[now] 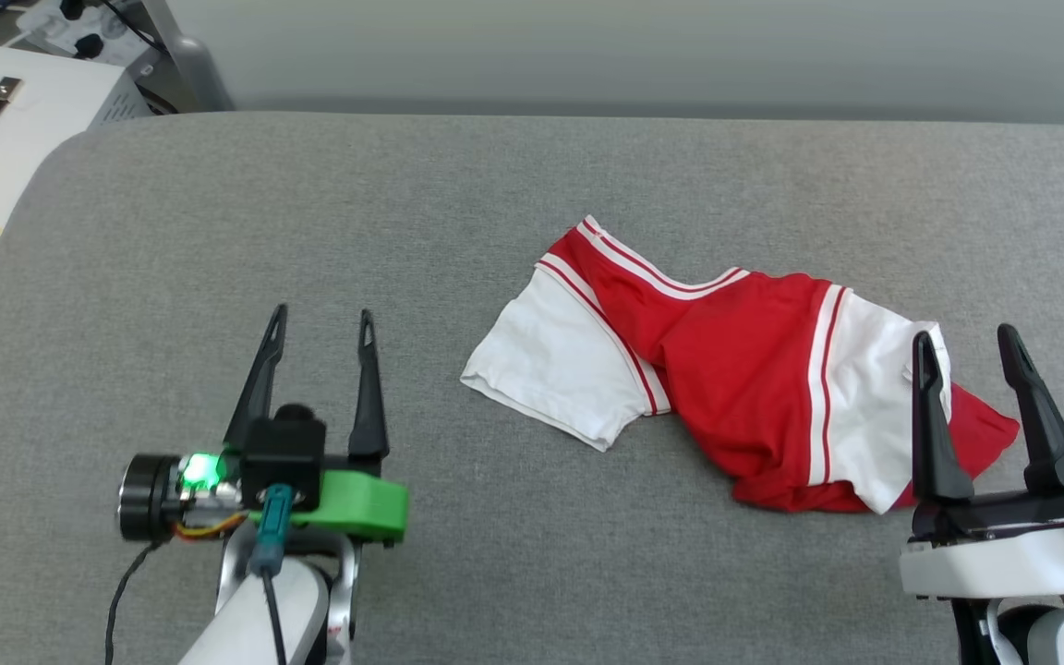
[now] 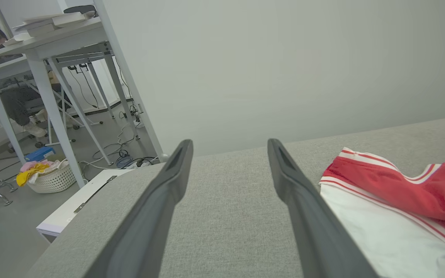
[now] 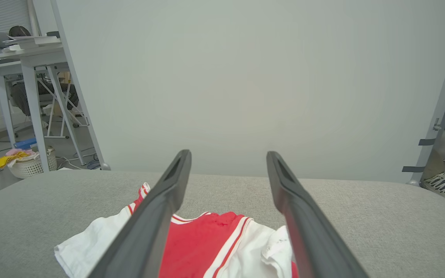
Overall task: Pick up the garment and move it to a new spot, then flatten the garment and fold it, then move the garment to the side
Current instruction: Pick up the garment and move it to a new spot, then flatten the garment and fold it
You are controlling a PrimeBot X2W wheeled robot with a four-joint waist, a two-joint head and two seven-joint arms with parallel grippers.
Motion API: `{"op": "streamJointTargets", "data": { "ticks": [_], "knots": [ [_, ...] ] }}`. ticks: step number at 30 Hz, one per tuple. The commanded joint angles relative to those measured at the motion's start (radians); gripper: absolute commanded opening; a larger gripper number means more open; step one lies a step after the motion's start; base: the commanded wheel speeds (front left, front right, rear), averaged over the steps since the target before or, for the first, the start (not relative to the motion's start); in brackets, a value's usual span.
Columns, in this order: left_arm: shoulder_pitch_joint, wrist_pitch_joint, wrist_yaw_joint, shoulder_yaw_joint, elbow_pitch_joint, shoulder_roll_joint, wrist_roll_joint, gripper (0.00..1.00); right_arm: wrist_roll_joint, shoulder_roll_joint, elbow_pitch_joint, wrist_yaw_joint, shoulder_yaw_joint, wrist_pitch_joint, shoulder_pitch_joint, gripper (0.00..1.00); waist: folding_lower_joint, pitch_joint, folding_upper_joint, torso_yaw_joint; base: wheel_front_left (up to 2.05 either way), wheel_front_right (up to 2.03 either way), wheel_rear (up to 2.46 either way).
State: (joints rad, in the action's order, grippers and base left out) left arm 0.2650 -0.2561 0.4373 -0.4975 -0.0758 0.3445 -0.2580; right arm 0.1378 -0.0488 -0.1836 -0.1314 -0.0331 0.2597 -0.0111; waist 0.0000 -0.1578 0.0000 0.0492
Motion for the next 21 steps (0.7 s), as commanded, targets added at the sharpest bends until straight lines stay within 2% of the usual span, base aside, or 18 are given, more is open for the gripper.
{"op": "streamJointTargets", "data": {
  "ticks": [1,10,21],
  "knots": [
    [-0.04,-0.006,0.003,0.024,0.013,-0.012,0.018,1.0,-0.011,-0.001,0.008,0.001,-0.001,0.002,-0.019,1.0,0.0,0.018,0.0,0.014,0.0,0.0,0.0],
    [-0.201,-0.006,-0.074,0.145,0.04,-0.078,0.079,1.0,-0.025,-0.001,0.045,0.001,-0.009,0.002,-0.073,1.0,0.0,0.055,0.0,0.021,0.0,0.0,0.0],
    [-0.258,-0.006,-0.159,0.225,0.005,-0.146,0.14,1.0,-0.024,-0.001,0.067,0.001,-0.008,0.002,-0.097,1.0,0.0,0.07,0.0,0.025,0.0,0.0,0.0]
  ]
}}
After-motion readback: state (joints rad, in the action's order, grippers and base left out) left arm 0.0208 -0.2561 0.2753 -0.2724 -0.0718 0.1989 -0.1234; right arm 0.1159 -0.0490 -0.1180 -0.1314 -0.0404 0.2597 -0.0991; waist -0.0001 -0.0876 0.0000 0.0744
